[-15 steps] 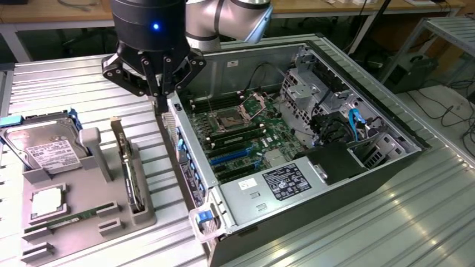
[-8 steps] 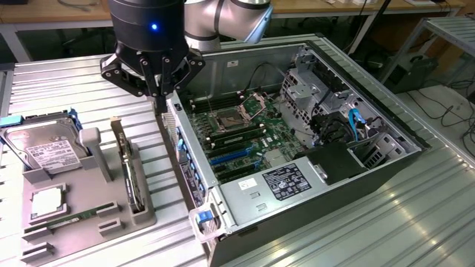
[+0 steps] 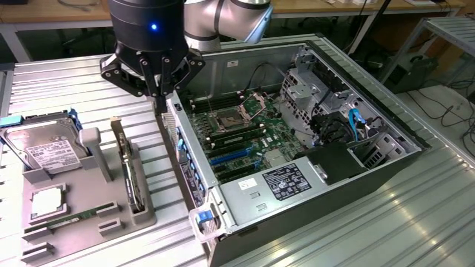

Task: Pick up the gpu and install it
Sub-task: 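Reach for the gpu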

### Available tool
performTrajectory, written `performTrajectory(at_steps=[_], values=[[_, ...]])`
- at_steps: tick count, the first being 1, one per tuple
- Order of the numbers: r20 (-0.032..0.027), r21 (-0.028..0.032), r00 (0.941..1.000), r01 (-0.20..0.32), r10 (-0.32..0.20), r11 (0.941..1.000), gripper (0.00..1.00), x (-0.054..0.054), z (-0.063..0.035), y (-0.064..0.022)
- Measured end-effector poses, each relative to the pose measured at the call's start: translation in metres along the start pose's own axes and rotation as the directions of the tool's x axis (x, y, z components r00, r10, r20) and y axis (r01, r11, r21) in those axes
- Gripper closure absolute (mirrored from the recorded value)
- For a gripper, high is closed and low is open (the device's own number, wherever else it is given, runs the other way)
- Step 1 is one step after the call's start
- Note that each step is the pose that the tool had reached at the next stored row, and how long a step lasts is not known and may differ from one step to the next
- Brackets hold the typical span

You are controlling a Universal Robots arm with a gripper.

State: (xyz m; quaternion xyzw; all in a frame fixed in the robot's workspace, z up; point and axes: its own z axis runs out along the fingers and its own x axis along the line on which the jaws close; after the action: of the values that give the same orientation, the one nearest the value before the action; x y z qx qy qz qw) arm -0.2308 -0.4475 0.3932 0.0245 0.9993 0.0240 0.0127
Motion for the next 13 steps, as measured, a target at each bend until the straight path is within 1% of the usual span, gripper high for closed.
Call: performTrajectory(at_steps=[13], values=[[-0.0001,0.0001,1.0,0.0,0.0,1.0,0.89,0.0099,-0.0002,-0.001]])
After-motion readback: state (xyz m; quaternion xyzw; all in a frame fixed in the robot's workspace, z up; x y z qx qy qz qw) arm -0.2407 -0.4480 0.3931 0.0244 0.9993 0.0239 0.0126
